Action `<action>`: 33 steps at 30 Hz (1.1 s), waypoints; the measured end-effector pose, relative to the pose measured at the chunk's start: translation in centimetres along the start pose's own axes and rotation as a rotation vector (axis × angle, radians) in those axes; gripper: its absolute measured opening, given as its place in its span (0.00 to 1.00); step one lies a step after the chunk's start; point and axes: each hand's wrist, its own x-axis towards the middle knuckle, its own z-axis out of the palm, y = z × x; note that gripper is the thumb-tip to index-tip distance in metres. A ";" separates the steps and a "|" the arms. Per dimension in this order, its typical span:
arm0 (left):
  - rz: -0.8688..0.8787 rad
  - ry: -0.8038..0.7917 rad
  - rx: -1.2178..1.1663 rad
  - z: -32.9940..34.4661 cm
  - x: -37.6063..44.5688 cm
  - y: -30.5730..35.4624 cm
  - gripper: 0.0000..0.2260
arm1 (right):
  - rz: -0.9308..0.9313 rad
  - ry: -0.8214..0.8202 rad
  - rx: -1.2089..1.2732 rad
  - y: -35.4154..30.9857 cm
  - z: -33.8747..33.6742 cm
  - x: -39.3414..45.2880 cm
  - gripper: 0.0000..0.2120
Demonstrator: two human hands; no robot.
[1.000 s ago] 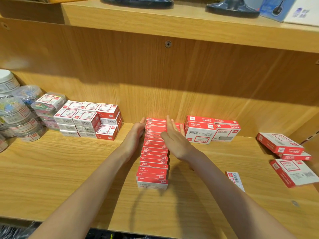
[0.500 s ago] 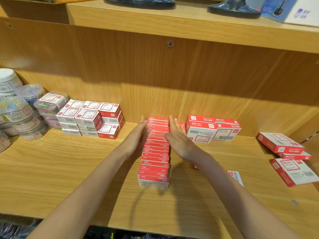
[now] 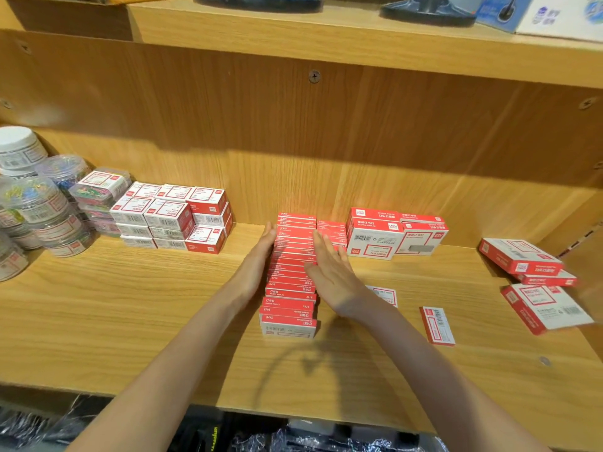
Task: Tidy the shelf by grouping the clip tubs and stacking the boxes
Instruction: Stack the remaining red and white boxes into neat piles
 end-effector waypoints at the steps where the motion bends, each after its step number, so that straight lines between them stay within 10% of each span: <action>1: 0.002 0.013 0.007 0.0 0.2 -0.2 0.39 | -0.003 0.005 0.010 0.1 -0.1 0.0 0.27; 13: 0.011 0.066 0.019 1.3 0.5 1.9 0.11 | 0.011 -0.030 -0.006 -0.9 -2.5 1.0 0.28; 33: -0.015 0.025 0.064 1.2 1.1 3.1 0.15 | 0.033 -0.049 -0.009 -0.2 -2.6 1.7 0.28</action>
